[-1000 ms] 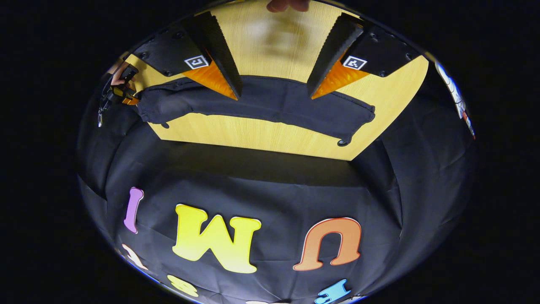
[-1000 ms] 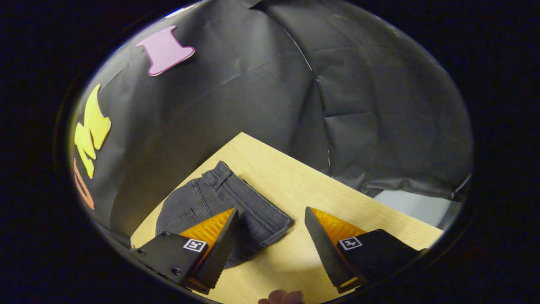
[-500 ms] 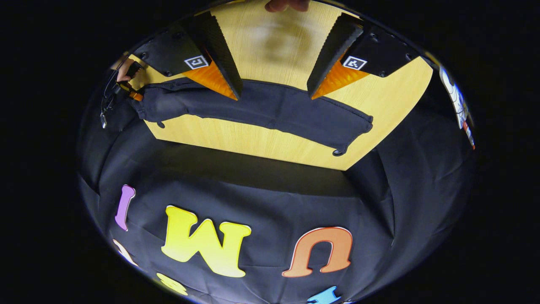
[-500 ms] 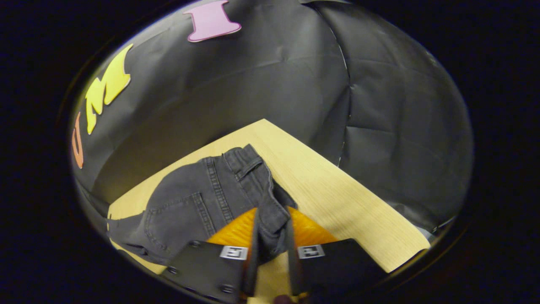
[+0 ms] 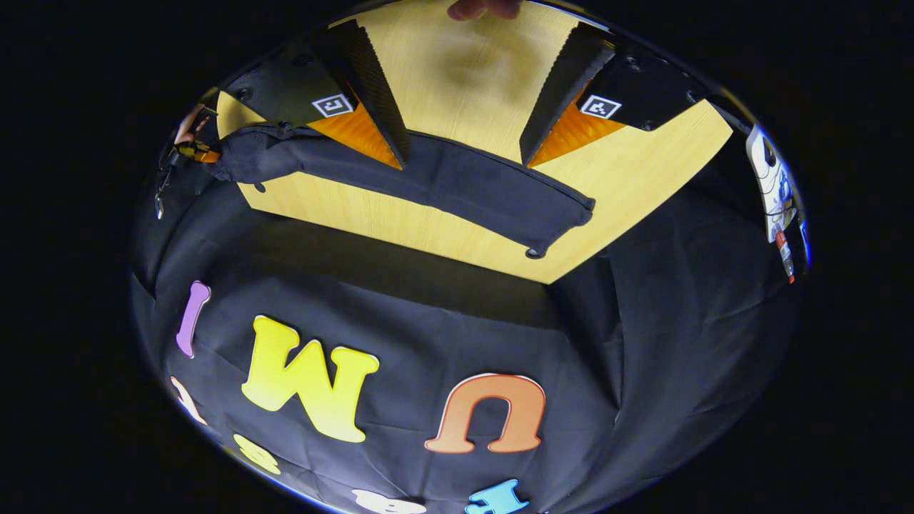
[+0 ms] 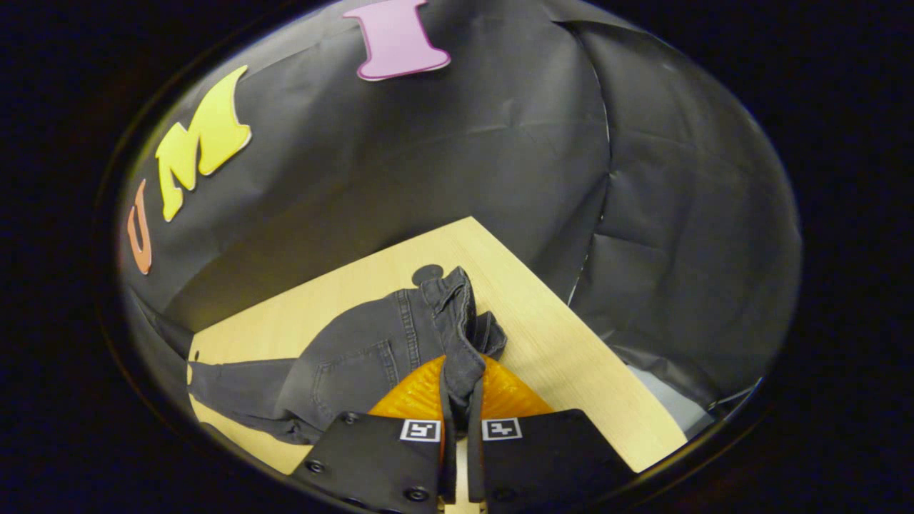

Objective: Grasp the waist and the cuffs of the jeans and fold them to make the two legs overlap; first hold the waist and fold one-third of the jeans toward the cuffs, then hold the cuffs and fold the remaining one-third in the same direction to finish folding.

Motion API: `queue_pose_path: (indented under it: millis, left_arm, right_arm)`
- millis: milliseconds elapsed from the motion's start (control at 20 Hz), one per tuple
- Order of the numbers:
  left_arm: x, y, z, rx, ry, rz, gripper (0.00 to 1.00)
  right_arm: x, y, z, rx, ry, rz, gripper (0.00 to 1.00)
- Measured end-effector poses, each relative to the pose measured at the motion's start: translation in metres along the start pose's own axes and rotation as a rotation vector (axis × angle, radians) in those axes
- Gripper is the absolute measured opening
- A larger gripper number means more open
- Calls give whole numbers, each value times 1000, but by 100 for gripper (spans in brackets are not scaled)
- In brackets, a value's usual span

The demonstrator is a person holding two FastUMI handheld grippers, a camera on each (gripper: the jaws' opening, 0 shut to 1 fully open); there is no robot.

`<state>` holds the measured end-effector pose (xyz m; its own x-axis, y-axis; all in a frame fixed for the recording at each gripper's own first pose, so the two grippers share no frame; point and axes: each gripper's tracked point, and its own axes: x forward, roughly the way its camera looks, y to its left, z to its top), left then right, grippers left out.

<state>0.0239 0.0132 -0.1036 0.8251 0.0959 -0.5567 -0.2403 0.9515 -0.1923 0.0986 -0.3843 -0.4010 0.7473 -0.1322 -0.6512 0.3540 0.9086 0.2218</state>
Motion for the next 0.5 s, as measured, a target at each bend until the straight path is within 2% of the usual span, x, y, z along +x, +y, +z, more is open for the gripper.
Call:
queue_pose_path:
  millis: [150,200,300,500]
  left_arm:
    - [-13,17,2,-42,-40,3,99]
    - [-17,22,2,-49,-52,10,99]
    - [-22,34,2,-78,-69,14,99]
    - [-33,65,-7,-158,-80,39,99]
  right_arm:
    - [-34,23,26,-21,-24,31,6]
    - [-48,35,33,-34,-41,46,2]
    - [-77,68,46,-89,-70,78,7]
    - [-136,127,45,-213,-117,141,6]
